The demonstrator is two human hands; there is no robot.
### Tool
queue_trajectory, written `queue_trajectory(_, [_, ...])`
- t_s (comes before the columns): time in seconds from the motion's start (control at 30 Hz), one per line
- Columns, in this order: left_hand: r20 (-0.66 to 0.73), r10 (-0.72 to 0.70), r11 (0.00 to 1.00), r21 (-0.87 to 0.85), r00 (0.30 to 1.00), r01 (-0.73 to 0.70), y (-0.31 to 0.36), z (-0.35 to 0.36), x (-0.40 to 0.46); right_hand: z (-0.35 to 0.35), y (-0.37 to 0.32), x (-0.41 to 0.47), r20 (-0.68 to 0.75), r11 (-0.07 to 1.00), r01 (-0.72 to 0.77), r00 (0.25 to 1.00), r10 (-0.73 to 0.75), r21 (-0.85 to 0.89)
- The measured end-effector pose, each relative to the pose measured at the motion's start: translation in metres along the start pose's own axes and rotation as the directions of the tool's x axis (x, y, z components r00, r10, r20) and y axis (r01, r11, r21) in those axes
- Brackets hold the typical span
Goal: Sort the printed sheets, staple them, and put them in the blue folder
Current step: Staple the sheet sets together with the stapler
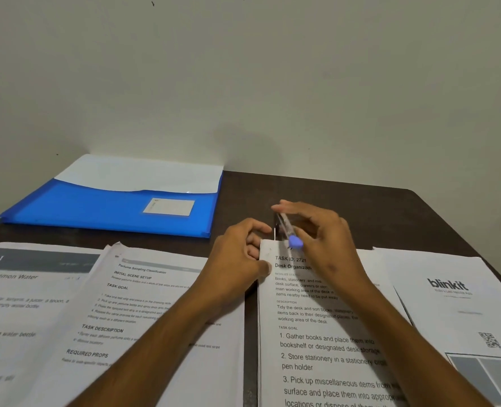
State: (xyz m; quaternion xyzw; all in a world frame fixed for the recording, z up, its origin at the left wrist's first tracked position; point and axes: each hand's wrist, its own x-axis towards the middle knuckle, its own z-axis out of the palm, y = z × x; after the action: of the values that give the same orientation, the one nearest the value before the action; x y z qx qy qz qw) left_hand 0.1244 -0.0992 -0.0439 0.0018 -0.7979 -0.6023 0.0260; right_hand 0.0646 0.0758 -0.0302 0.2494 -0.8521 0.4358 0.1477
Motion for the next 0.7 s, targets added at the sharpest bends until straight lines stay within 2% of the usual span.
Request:
queue_trajectory(0.07, [-0.011,-0.004,1.0,0.005,1.0,0.004,0.0,-0.001,0.001,0.004,-0.001,-0.001,0.069,0.999,-0.022,0.997,0.024,-0.025])
queue_trajectory(0.23, [-0.003,-0.014,1.0,0.001,1.0,0.014,0.001,-0.001,0.001,0.0,-0.001,0.0,0.109,0.998,-0.065,0.992,0.066,-0.019])
queue_trajectory(0.37, [0.005,-0.014,1.0,-0.013,1.0,0.014,0.002,-0.002,0.0,-0.005,0.0,0.002,0.252,0.987,-0.156,0.954,0.164,-0.049])
queue_trajectory(0.43, [0.009,-0.015,1.0,0.002,1.0,0.015,0.002,-0.002,0.0,-0.007,-0.001,0.003,0.273,0.979,-0.196,0.94,0.203,-0.051])
queue_trajectory(0.6, [0.014,-0.026,0.999,-0.025,1.0,0.026,0.004,-0.001,-0.002,-0.013,-0.004,0.005,0.352,0.922,-0.351,0.894,0.278,0.163])
queue_trajectory(0.7, [0.02,-0.038,0.999,-0.024,0.999,0.038,0.005,0.0,-0.002,-0.015,-0.005,0.005,0.271,0.901,-0.325,0.93,0.249,0.287])
